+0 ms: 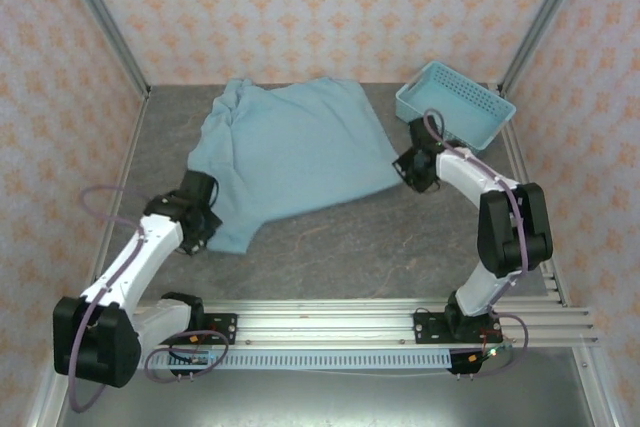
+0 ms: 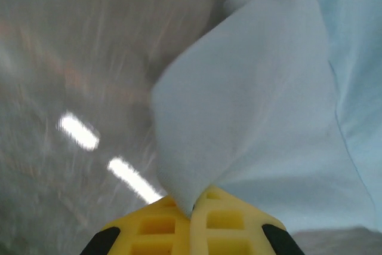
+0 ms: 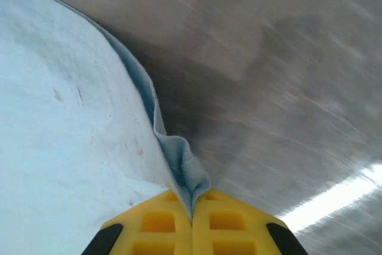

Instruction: Fold and stack the t-shirts

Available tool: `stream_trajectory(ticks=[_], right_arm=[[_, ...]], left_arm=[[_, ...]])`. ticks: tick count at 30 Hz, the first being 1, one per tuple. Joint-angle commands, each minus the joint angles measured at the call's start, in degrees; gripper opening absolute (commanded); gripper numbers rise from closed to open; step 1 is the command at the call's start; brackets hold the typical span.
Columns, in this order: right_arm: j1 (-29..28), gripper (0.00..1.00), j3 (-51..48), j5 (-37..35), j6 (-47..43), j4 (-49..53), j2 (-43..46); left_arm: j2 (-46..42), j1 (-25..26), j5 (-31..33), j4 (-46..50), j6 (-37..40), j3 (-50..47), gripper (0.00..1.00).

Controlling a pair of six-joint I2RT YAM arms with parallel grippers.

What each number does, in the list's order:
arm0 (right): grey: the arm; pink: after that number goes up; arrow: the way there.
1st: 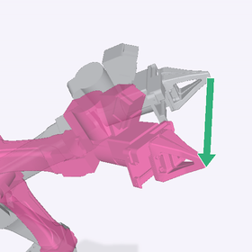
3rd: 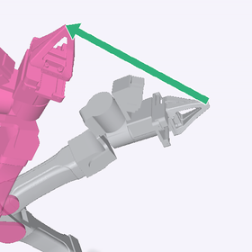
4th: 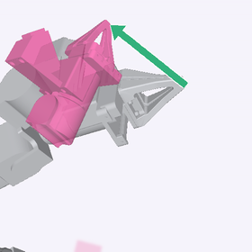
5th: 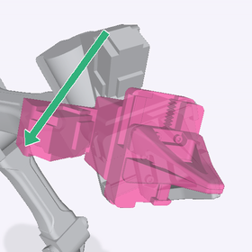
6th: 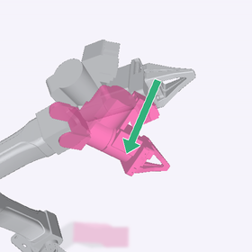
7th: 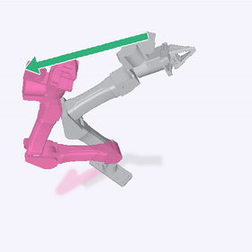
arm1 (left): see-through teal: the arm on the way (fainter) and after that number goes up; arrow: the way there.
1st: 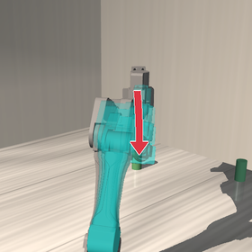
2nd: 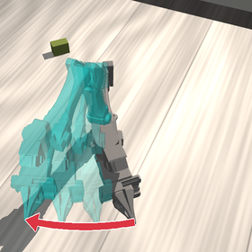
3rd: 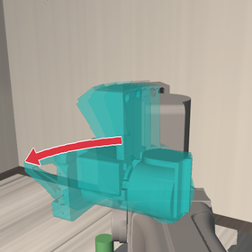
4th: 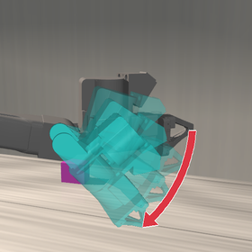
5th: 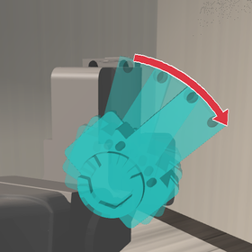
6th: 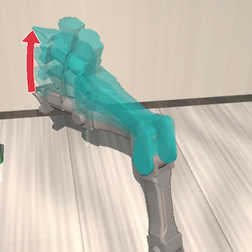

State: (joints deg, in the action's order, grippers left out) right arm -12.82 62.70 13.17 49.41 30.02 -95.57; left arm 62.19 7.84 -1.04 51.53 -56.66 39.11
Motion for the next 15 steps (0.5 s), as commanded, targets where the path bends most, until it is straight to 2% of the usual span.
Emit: stream_trajectory(ticks=[1, 9, 15], right_arm=[[-0.8, 0.00, -4.0, -6.8, 3.3, 5.7, 5.3], [-1.2, 0.00, -12.9, -9.7, 4.7, 14.1, 12.8], [-1.2, 0.00, -16.0, -9.6, 4.3, 14.1, 13.2]], left_arm=[[0.7, 1.9, -6.5, -3.4, -8.8, -1.9, 0.00], [2.6, 3.1, -4.7, 1.5, -10.3, 0.6, 0.00], [2.7, 4.6, -5.0, 1.2, -13.8, -0.7, 0.00]])
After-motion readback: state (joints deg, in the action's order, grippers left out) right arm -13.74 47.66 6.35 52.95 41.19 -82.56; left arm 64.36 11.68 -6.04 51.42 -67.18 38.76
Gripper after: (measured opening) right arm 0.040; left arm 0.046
